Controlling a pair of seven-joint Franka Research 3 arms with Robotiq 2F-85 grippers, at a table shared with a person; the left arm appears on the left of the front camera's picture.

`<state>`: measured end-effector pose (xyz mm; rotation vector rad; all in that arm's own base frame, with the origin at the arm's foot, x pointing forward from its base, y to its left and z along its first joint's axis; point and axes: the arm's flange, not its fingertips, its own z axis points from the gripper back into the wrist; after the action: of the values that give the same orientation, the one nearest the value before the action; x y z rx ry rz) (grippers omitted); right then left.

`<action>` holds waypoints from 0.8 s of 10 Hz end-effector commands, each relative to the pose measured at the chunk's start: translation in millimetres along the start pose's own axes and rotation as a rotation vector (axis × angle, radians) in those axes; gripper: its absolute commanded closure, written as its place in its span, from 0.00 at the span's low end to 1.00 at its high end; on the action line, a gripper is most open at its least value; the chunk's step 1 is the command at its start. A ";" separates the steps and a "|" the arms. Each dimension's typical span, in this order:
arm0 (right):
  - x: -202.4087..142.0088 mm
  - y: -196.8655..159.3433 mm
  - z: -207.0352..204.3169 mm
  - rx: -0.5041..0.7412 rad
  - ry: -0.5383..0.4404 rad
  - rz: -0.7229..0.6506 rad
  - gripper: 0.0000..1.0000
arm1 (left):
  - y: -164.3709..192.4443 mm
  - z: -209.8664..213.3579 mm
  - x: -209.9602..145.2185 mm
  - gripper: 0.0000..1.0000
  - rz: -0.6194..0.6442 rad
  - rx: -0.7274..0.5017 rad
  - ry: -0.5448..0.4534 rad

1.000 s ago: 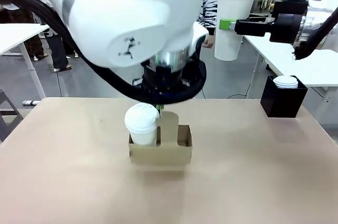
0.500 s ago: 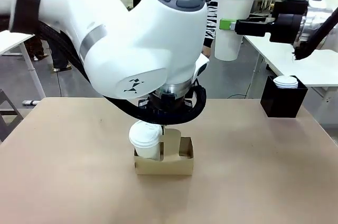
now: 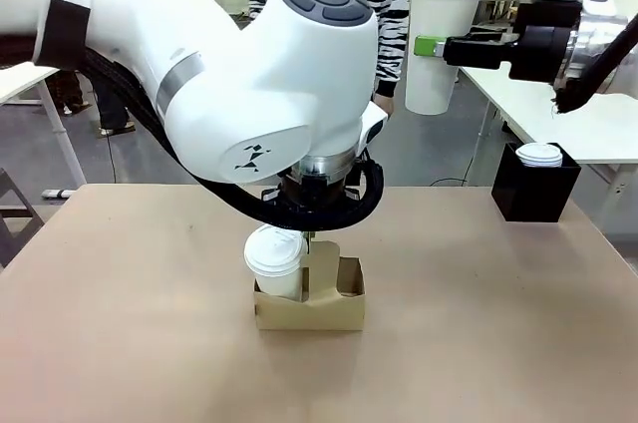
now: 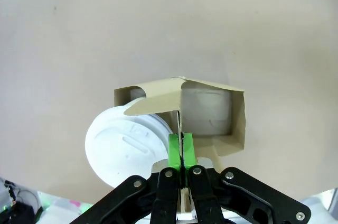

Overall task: Pour a drink into a cup and package it in a carrier.
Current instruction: Insert the held 600 ml Paper Cup into the Cup Carrier.

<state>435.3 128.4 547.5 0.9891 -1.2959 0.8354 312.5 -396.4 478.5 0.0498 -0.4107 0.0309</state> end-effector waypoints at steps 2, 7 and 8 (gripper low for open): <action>6.1 -0.8 -5.0 -0.012 -0.006 0.000 0.19 | 0.0 0.0 0.0 0.87 0.000 0.000 0.000; -36.3 -40.3 -21.8 0.089 0.134 -0.131 0.19 | 62.4 87.1 10.6 0.00 -0.095 -0.129 -0.068; -60.7 -47.0 -32.1 0.203 0.134 -0.192 0.19 | 89.4 104.5 12.3 0.00 -0.136 -0.165 -0.094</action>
<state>458.9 138.4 488.8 1.0843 -1.1084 0.8470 291.8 -353.2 574.5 -0.0610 -0.4998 -0.0836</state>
